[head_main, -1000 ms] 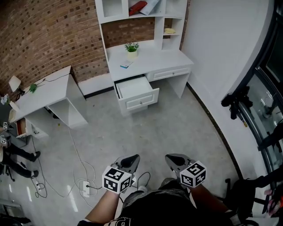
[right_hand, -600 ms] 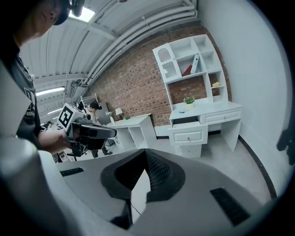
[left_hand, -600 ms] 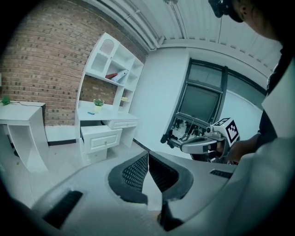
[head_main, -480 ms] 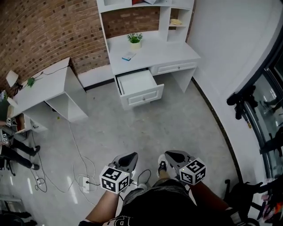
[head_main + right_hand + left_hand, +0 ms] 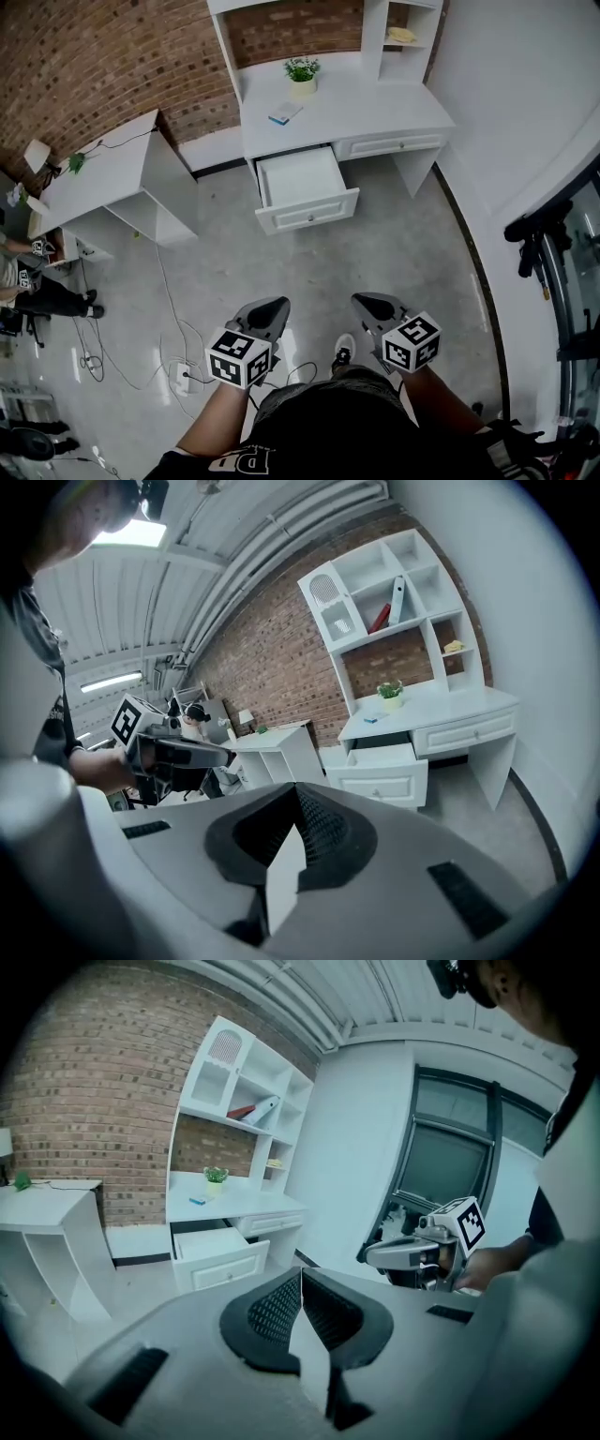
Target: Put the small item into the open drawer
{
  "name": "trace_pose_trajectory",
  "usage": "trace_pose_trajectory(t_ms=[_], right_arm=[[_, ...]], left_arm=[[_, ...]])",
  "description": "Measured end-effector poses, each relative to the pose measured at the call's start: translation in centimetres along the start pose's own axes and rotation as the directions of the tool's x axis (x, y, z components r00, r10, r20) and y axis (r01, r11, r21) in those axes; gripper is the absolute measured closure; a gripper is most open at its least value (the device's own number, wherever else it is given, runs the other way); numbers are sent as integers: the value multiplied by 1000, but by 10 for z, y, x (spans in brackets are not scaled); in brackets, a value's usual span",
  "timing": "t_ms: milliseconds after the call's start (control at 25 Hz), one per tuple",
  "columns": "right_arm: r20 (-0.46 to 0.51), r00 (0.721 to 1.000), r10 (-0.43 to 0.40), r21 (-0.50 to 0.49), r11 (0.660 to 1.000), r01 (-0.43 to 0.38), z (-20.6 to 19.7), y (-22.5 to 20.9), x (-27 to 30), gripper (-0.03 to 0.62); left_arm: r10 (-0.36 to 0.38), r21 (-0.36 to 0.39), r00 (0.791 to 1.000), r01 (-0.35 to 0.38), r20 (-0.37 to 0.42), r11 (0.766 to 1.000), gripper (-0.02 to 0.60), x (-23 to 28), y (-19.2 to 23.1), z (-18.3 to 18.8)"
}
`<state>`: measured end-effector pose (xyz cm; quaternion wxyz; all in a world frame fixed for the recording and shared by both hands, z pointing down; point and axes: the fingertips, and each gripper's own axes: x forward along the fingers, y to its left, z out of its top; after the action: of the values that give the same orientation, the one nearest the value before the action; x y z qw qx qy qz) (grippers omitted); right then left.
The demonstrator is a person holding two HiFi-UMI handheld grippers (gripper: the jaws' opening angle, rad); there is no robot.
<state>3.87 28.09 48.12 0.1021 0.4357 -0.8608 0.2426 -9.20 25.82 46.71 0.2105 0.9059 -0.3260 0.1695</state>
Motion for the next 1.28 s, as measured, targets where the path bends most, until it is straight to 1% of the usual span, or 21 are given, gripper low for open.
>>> trace_pose_trajectory(t_ms=[200,360,520,680,840,1120,1280], right_arm=[[9,1000,16,-31,999,-16,27,-55,3,589],[12,999,46,-35,998,-45,39,-81,4,591],[9,998,67,-40,997,-67,40,-96,5,589],[10,997,76,-22,997,-76,41,-106,9,589],[4,996,91,-19,996,-91,42,-109,15,591],[-23,995,96,-36,995,-97,51,-122,42,589],[-39,995,93,-55,994,-95,62,-131,67,589]], left_arm=[[29,26,1000,-29,-6,999,563,44,-4,25],[56,46,998,-55,-12,997,563,70,-7,40],[89,46,996,-89,-7,995,563,84,-2,50],[96,49,995,-95,-17,994,563,91,-2,51],[105,36,994,-104,-25,994,563,95,3,49],[121,13,992,-122,19,993,563,106,37,69],[122,-7,992,-121,19,993,563,118,66,71]])
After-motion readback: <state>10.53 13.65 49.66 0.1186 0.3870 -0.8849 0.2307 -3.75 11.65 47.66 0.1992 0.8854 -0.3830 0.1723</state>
